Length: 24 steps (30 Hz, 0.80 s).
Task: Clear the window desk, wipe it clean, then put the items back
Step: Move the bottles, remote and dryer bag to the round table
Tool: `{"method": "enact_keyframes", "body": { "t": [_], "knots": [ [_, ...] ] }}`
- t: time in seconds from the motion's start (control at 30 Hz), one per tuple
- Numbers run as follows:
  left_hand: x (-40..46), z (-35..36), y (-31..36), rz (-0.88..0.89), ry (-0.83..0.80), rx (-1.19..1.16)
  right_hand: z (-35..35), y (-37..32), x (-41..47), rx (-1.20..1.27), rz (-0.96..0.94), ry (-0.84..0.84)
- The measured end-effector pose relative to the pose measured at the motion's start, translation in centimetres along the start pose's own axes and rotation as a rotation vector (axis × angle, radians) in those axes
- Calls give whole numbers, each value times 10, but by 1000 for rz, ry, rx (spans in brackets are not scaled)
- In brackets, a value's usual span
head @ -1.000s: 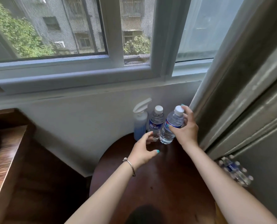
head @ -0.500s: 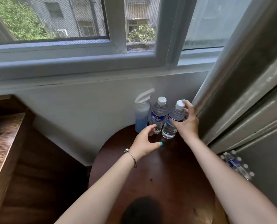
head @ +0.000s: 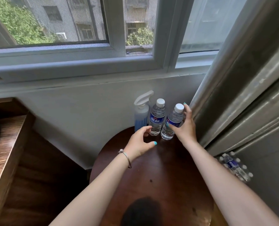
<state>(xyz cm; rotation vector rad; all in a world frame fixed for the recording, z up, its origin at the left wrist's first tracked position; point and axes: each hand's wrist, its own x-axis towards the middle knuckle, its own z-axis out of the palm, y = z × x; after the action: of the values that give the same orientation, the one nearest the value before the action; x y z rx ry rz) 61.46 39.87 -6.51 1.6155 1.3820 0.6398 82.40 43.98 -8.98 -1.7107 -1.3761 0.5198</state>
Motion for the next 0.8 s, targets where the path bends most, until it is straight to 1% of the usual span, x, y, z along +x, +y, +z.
{"method": "enact_keyframes", "body": {
  "t": [0.13, 0.2, 0.3, 0.37, 0.6, 0.8],
  "knots": [
    [-7, -12, 9, 11, 30, -12, -3, -3, -13, -29, 59, 0],
    [-12, -22, 15, 28, 53, -9, -5, -12, -24, -78, 77, 32],
    [-17, -40, 25, 52, 78, 10, -6, -32, -41, -155, -1, 123],
    [-22, -53, 32, 65, 102, 8, -5, -53, -52, -157, -34, 140],
    [-53, -102, 43, 129, 177, -12, 11, -141, -81, -12, -163, 52],
    [-97, -162, 36, 125, 257, -6, 37, -217, -110, 51, -260, -68]
  ]
}}
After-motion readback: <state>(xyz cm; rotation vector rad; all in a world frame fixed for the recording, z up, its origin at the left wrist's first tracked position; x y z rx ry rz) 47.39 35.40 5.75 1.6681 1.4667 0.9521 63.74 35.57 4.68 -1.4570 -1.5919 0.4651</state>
